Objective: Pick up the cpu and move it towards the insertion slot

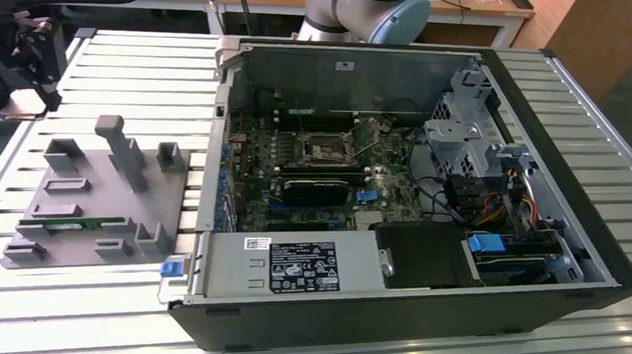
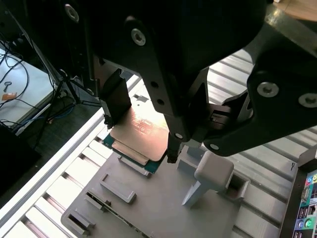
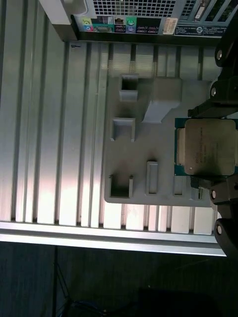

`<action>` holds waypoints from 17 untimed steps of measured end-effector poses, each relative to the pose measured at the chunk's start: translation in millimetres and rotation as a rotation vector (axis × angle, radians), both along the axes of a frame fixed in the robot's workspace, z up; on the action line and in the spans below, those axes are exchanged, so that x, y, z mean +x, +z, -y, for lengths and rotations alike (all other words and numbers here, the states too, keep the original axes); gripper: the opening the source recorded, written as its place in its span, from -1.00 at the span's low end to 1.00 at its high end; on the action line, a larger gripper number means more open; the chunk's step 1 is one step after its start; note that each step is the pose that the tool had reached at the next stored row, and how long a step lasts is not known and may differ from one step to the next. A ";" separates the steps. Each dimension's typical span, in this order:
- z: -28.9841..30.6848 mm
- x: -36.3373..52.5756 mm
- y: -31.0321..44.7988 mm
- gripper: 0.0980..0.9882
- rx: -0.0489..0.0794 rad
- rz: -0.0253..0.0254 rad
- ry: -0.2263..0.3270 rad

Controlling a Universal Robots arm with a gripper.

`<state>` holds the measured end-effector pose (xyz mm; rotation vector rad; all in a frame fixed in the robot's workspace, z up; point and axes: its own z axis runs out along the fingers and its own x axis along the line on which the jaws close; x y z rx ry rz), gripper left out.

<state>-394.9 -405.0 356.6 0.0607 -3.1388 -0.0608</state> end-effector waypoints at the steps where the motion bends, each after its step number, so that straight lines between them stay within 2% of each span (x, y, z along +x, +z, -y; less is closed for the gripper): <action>1: 0.0 1.0 0.0 0.00 0.000 0.0001 0.000; 17: 0.0 19.0 0.0 0.00 0.000 0.0000 0.000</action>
